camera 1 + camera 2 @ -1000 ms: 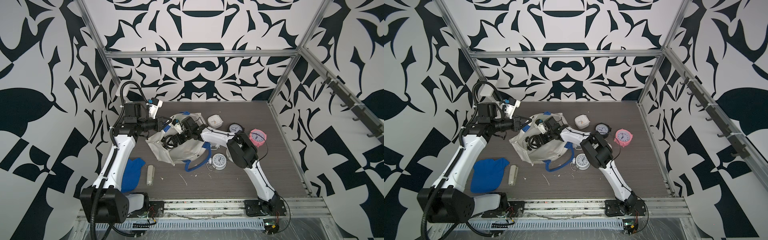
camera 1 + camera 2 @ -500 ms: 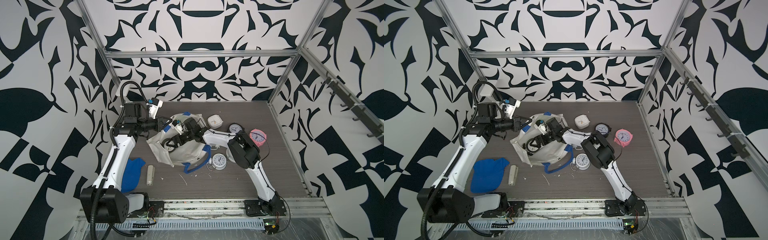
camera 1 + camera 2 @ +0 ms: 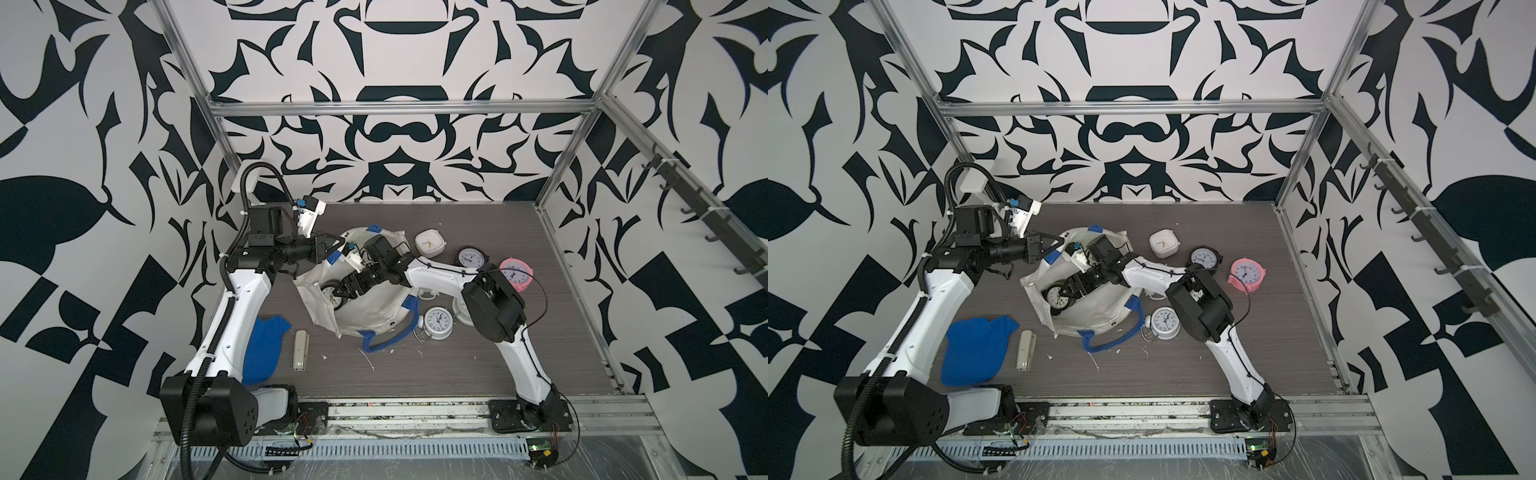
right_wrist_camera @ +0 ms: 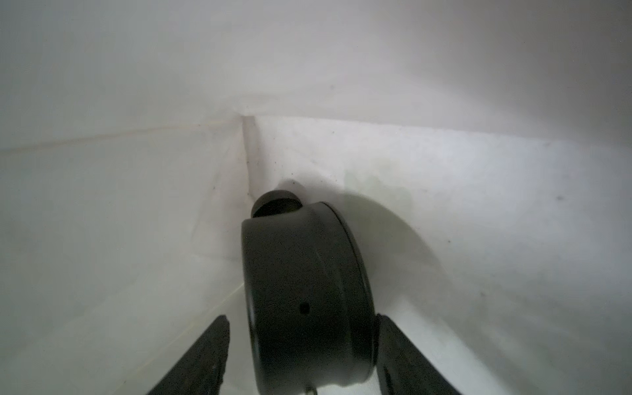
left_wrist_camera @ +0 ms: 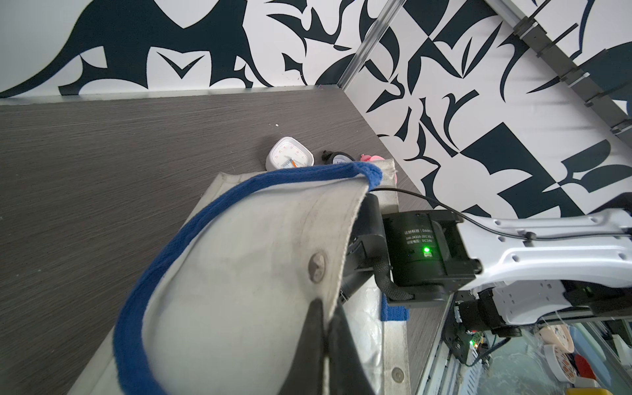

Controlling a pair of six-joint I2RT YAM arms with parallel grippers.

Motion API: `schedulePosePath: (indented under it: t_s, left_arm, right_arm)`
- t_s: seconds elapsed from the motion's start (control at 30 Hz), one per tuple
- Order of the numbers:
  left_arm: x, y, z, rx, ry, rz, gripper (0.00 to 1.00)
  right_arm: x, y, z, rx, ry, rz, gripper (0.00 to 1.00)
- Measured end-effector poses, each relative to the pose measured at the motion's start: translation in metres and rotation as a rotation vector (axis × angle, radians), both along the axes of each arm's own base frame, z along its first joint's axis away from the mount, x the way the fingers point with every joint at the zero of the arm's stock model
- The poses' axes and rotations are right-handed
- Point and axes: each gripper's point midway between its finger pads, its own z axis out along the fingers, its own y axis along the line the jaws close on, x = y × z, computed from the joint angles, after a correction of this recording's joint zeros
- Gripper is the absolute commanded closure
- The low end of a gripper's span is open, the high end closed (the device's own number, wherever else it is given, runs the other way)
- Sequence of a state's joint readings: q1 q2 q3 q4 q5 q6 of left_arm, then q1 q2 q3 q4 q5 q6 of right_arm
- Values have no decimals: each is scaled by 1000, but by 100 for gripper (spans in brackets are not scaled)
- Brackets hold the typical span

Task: Take the alarm clock out of the canvas bag
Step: Pick up the alarm from the canvas bag.

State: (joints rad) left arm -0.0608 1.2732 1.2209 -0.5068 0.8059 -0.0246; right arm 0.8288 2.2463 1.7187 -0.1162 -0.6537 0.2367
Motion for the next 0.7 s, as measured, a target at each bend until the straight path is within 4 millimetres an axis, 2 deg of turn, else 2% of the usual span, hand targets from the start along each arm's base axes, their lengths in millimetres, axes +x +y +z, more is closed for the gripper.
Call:
schedulePosePath:
  t_s: [0.23, 0.37, 0.7]
  left_arm:
    - [0, 0, 0, 0, -1, 1, 100]
    - [0, 0, 0, 1, -1, 1, 100]
    - [0, 0, 0, 1, -1, 1, 100]
  right_arm:
    - [-1, 7, -9, -80, -48, 14, 21]
    - [-1, 10, -18, -127, -62, 15, 20]
    - [0, 9, -22, -149, -82, 16, 36]
